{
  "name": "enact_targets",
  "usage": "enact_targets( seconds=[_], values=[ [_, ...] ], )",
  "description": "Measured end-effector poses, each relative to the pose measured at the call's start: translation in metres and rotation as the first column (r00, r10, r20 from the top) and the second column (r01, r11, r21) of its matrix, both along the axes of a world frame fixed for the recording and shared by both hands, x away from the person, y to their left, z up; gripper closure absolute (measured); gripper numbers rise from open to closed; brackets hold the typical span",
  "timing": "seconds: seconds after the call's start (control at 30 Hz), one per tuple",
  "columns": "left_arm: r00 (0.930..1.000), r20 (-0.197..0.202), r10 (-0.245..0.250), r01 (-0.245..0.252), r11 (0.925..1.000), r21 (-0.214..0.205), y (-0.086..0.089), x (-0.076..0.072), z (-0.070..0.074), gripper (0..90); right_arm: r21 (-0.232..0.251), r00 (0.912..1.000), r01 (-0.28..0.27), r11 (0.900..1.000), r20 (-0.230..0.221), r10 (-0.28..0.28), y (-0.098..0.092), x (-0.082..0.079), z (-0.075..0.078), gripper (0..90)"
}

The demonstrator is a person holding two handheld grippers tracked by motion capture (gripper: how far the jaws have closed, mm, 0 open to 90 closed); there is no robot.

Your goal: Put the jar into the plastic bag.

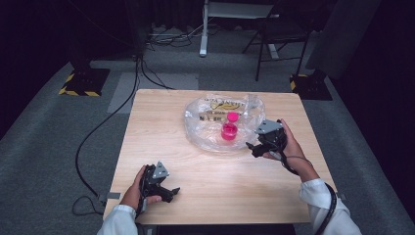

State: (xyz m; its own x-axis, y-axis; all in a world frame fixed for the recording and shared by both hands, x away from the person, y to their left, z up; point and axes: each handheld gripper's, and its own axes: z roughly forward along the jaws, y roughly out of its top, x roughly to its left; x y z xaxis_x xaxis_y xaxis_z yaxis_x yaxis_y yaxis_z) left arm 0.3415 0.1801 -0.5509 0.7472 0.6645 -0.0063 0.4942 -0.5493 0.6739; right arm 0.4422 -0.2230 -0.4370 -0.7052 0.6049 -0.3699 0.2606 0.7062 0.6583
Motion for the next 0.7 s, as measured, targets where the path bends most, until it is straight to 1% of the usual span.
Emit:
enact_targets(
  seconds=[0.23,0.3,0.37,0.4,0.47,0.7],
  values=[
    [1.0000,0.000,-0.001,0.001,1.0000,0.000,0.000,0.000,0.000,0.1,-0.022,1.0000,-0.006,0.9997,0.003,0.006,-0.014,-0.015,-0.009,3.9],
    [1.0000,0.000,0.000,0.000,1.0000,0.000,0.000,0.000,0.000,0.1,-0.025,1.0000,-0.008,0.9997,-0.002,0.008,-0.019,-0.019,-0.013,3.9],
    [1.0000,0.000,-0.001,0.001,1.0000,0.000,0.000,0.000,0.000,0.2,-0.027,1.0000,-0.008,0.9996,-0.001,0.008,-0.021,-0.021,-0.014,3.8],
    [1.0000,0.000,-0.001,0.001,1.0000,0.000,0.000,0.000,0.000,0.2,-0.032,1.0000,-0.005,0.9995,-0.007,0.005,-0.027,-0.025,-0.019,3.8],
    [1.0000,0.000,0.000,0.000,1.0000,0.000,0.000,0.000,0.000,0.1,-0.036,0.9999,-0.002,0.9993,-0.010,0.001,-0.032,-0.028,-0.022,3.8],
    [1.0000,-0.001,-0.001,0.001,1.0000,0.000,0.000,0.000,0.000,0.1,-0.028,0.9994,0.023,0.9993,-0.026,-0.024,-0.054,-0.041,-0.034,3.8]
  ],
)
